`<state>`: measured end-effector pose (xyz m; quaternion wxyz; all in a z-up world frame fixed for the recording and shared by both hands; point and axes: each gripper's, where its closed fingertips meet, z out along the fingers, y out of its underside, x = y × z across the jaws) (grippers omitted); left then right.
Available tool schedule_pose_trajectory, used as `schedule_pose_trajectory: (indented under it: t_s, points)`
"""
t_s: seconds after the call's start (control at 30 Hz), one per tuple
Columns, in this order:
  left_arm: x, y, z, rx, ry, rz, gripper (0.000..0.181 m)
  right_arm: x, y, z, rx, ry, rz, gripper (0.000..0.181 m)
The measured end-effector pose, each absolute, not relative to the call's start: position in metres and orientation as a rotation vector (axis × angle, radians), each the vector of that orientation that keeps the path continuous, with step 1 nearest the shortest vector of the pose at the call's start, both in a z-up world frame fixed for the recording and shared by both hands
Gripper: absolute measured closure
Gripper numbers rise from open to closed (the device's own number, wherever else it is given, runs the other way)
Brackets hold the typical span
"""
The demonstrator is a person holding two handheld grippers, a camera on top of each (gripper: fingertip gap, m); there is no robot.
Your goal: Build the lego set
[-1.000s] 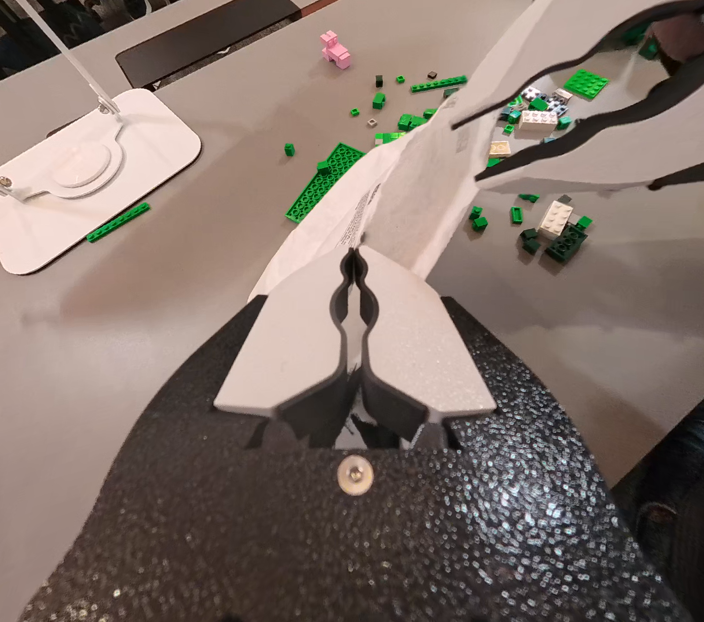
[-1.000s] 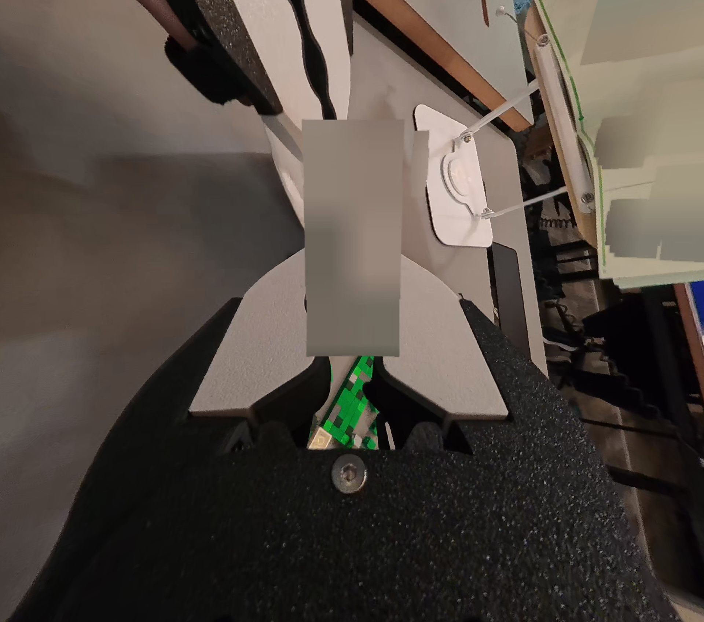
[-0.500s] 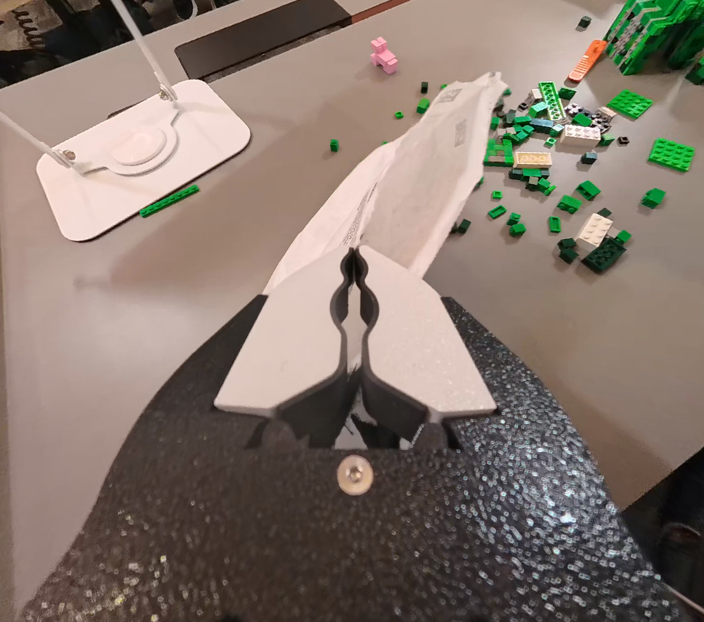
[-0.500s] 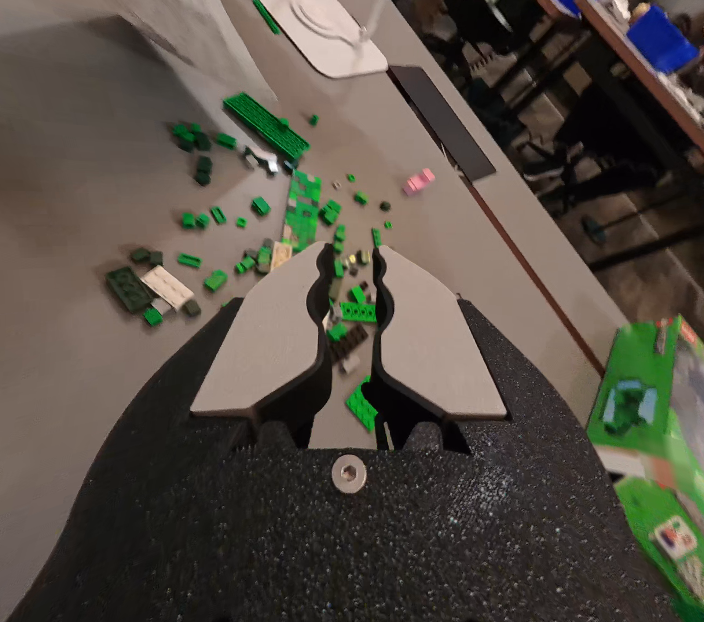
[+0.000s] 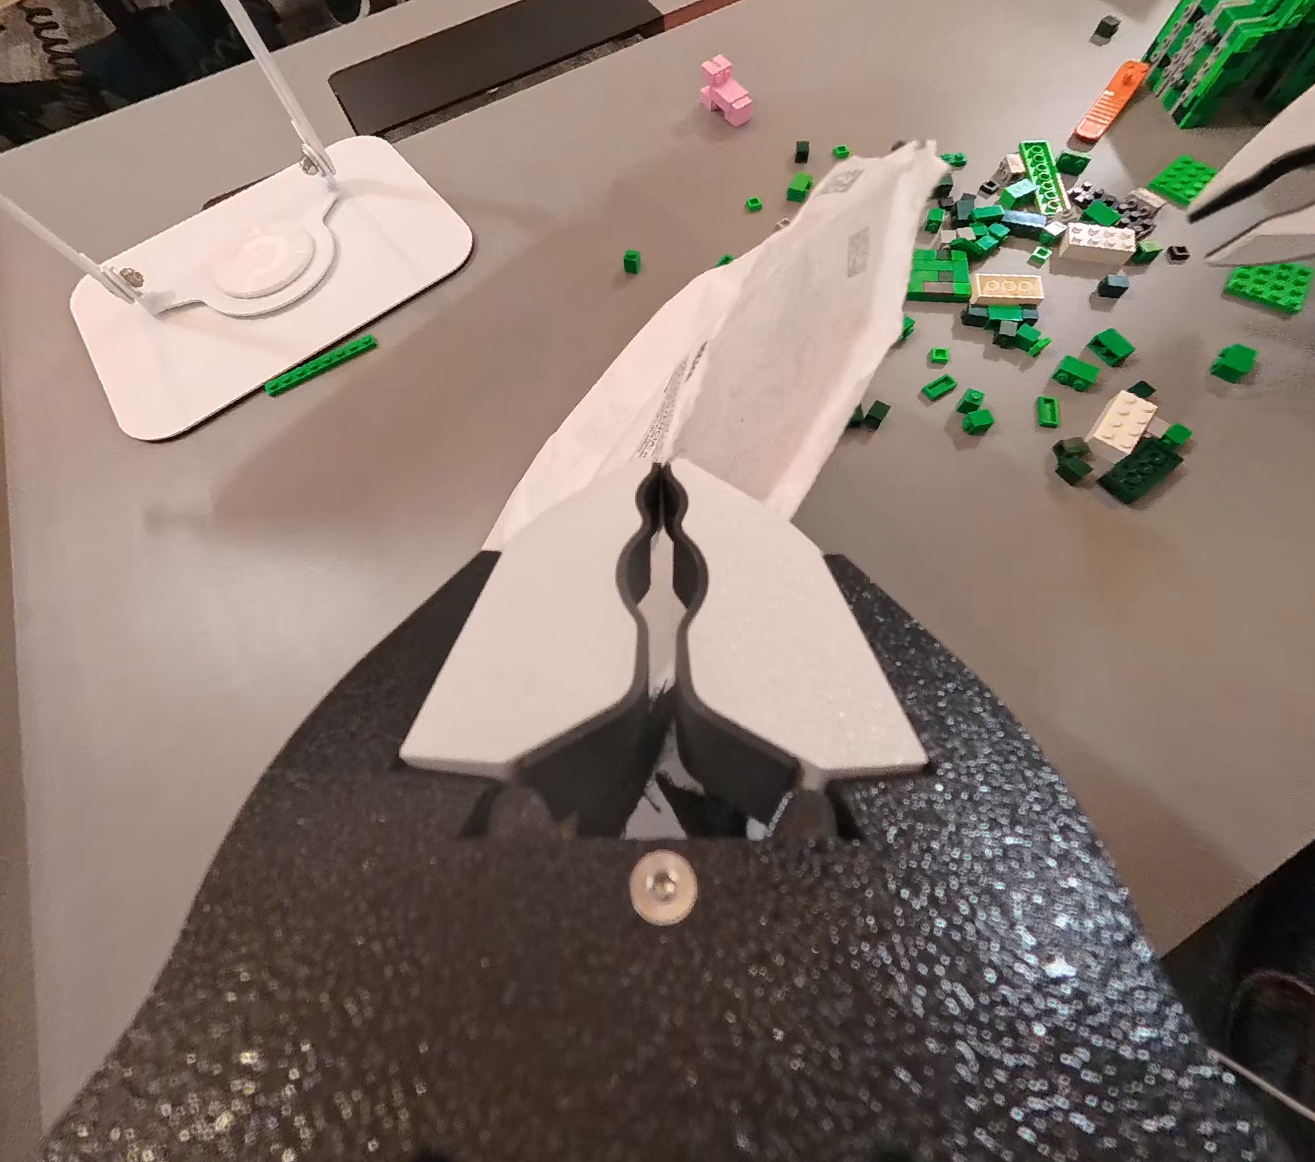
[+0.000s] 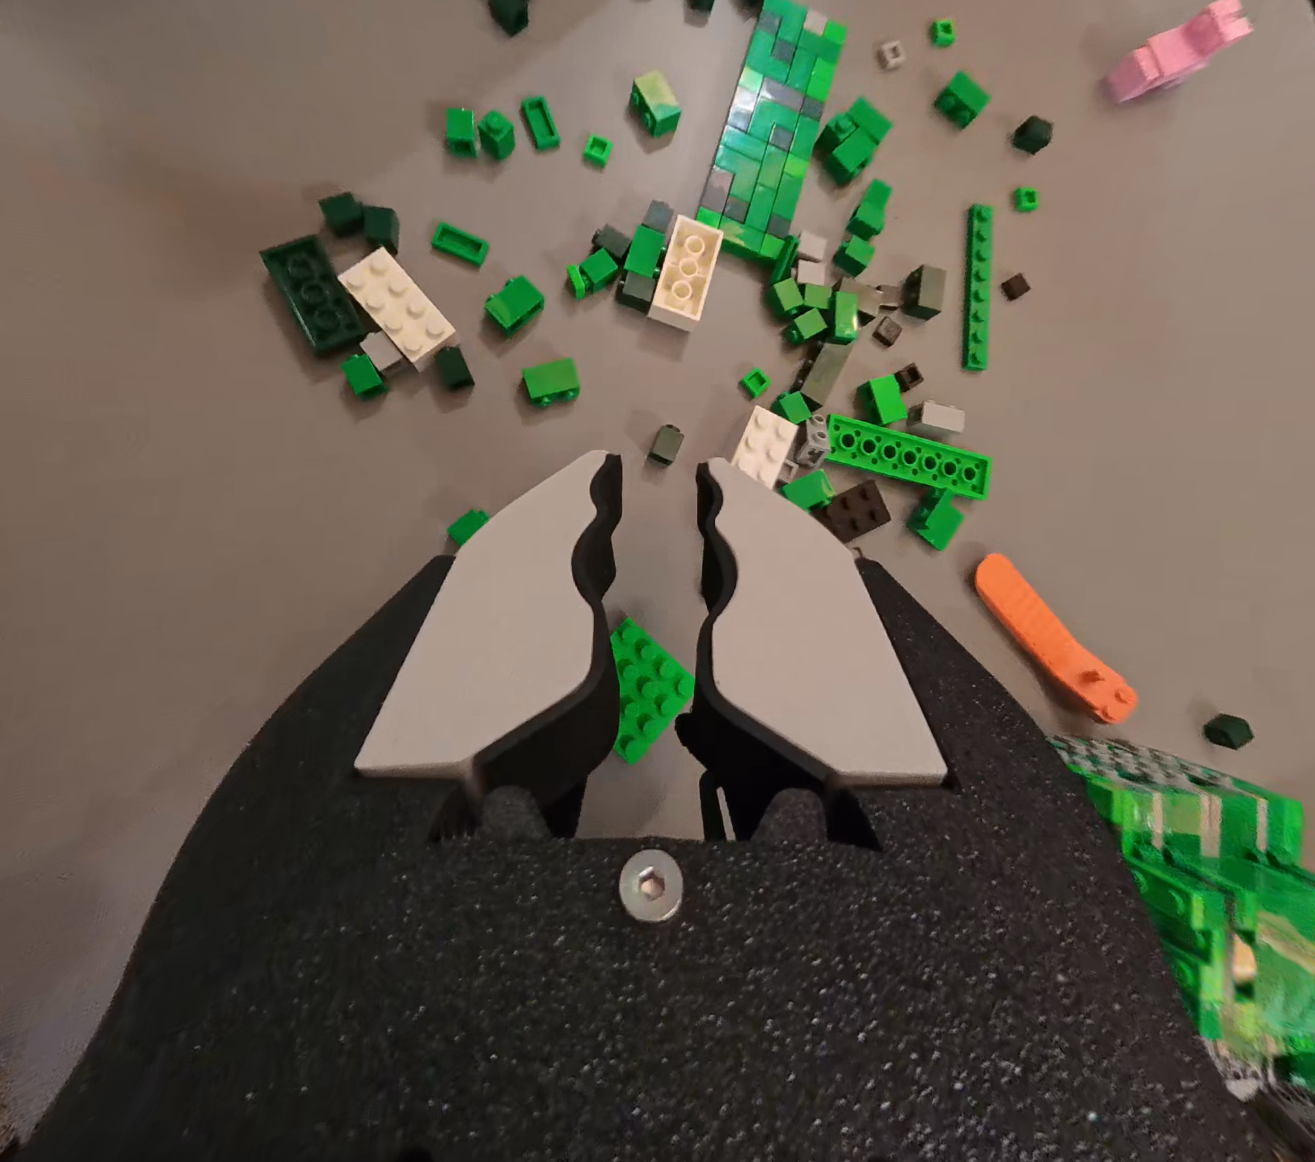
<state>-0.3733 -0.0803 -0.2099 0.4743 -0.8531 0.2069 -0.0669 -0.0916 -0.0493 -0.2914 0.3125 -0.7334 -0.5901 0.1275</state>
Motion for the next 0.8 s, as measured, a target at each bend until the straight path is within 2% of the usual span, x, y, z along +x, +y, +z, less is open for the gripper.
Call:
schedule_pose_trajectory:
  t_s: [0.3,0.53,0.8]
  points:
    - [-0.372,-0.08,-0.211,-2.09,0.51,-0.17,0.181,-0.102,-0.063,-0.3,-1.927,-1.646,0.406,0.164]
    - [-0.369,-0.079,-0.213,-2.095,0.521,-0.168,0.181,-0.149,-0.082,-0.302,-1.835,-1.791,0.521,0.165]
    - [-0.366,-0.08,-0.213,-2.092,0.535,-0.178,0.181,-0.173,-0.081,-0.313,-1.594,-2.284,0.28,0.167]
